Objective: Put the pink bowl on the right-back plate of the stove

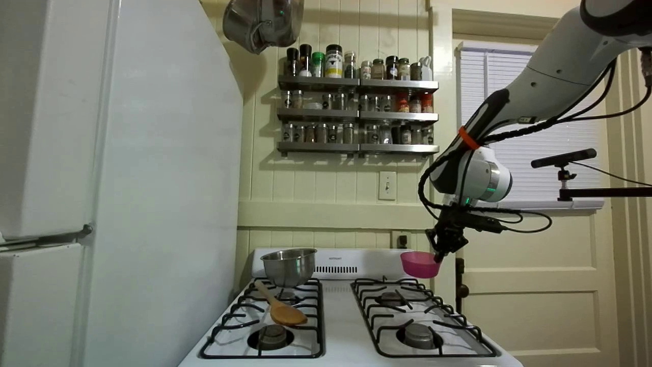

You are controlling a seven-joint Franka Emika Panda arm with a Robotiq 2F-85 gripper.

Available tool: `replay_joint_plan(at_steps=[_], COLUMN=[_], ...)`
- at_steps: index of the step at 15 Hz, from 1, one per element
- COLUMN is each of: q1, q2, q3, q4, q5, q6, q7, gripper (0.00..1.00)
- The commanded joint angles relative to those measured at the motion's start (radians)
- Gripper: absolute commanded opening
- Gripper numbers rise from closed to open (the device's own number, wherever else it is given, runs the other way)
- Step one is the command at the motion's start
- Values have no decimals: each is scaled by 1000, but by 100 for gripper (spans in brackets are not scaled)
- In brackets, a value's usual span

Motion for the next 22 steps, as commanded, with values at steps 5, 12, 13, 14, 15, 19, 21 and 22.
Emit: replay_joint_plan(at_steps=[5, 12, 13, 14, 15, 19, 21, 22], q1=[12, -5, -7, -8, -10, -16, -18, -22], q2=[126, 211, 221, 230, 238, 265, 271, 272], q3=[32, 82, 88, 93, 98, 112, 116, 120], q4=[115, 205, 211, 215, 220, 236, 246, 252], q5=[135, 226, 227, 231, 235, 234, 232, 238], q6=[52, 0, -7, -9, -14, -32, -40, -51], q7=[-45, -109, -116, -125, -132, -154, -160, -170], gripper=[1, 1, 1, 1, 1, 1, 1, 1])
